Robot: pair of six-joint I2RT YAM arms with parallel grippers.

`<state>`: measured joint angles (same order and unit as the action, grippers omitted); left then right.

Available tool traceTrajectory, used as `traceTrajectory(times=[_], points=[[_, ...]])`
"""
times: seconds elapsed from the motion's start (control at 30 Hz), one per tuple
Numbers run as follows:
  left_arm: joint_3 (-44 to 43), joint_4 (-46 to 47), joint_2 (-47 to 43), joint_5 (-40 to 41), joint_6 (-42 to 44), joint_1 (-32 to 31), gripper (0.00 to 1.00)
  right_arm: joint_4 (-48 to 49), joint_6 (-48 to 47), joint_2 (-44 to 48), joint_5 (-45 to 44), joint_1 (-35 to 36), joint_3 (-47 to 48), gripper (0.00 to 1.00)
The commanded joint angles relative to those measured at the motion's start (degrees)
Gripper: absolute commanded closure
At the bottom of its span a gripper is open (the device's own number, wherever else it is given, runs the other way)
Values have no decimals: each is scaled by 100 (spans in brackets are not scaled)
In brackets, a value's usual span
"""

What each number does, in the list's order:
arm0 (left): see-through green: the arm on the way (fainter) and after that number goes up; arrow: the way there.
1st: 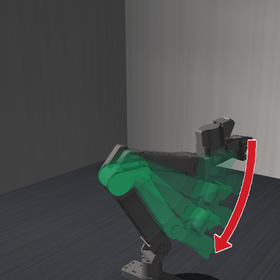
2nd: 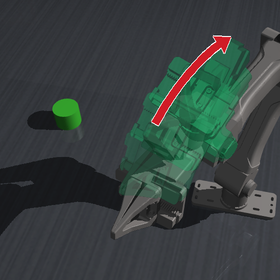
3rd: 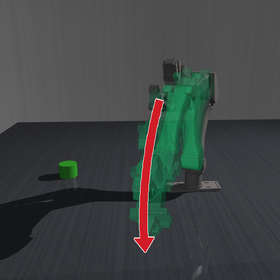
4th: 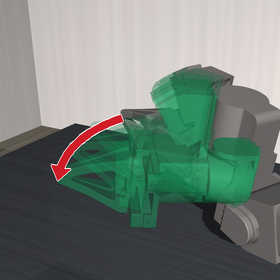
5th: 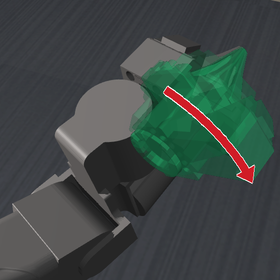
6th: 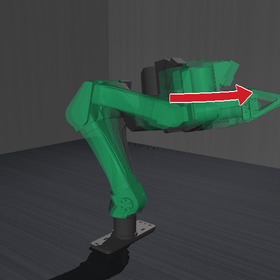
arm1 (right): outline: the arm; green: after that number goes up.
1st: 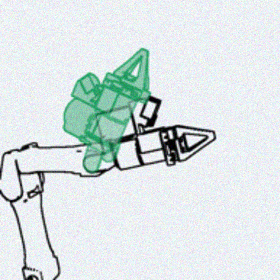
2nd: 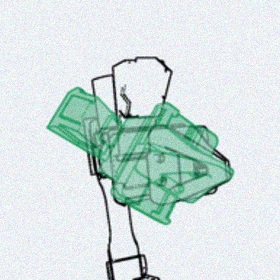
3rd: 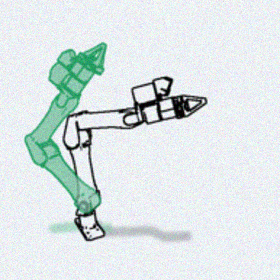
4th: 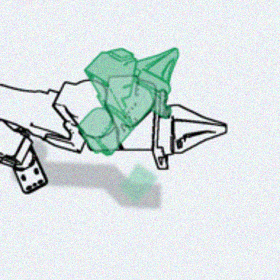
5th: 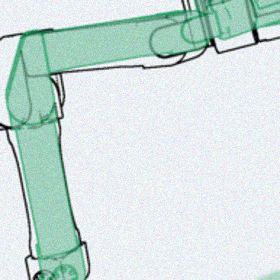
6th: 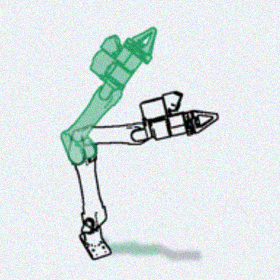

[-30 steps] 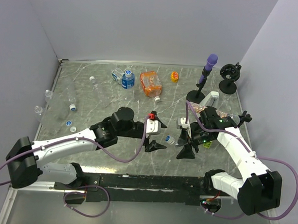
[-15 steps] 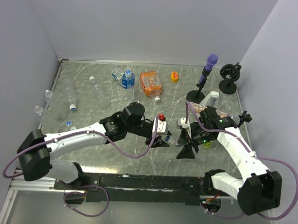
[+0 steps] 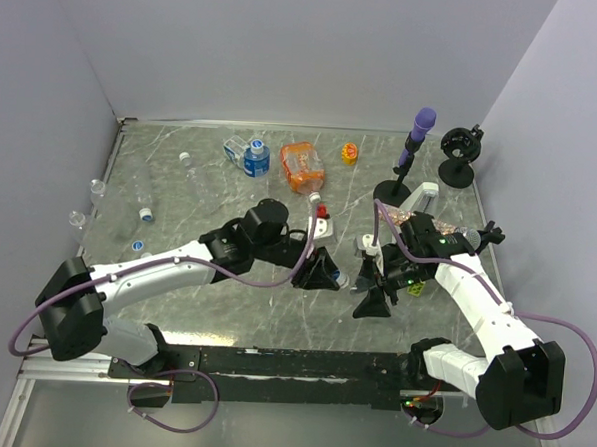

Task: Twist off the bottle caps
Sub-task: Unscrew the bottle cap from the plastic bottle.

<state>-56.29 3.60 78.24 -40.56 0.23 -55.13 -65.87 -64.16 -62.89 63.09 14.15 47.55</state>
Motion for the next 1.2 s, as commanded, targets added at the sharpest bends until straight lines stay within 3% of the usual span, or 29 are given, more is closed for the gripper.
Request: traceTrajectory(times=[0.0, 0.13, 0.27, 0.8, 1.17], points=[[-435, 143, 77, 65, -2384, 3, 96, 109, -167, 40, -7, -18, 0, 90], [-383, -26, 157, 206, -3973, -6, 97, 100, -158, 49, -16, -18, 0, 90], [-67, 369, -36, 486, -4987, -50, 95, 109, -158, 23, -34, -18, 0, 90], [-189, -245, -344, 1418, -4989, -120, 93, 135, -132, -30, -51, -18, 0, 90], [-57, -351, -335, 1577, -6421, -76, 99, 144, -140, -21, -60, -18, -9, 90]])
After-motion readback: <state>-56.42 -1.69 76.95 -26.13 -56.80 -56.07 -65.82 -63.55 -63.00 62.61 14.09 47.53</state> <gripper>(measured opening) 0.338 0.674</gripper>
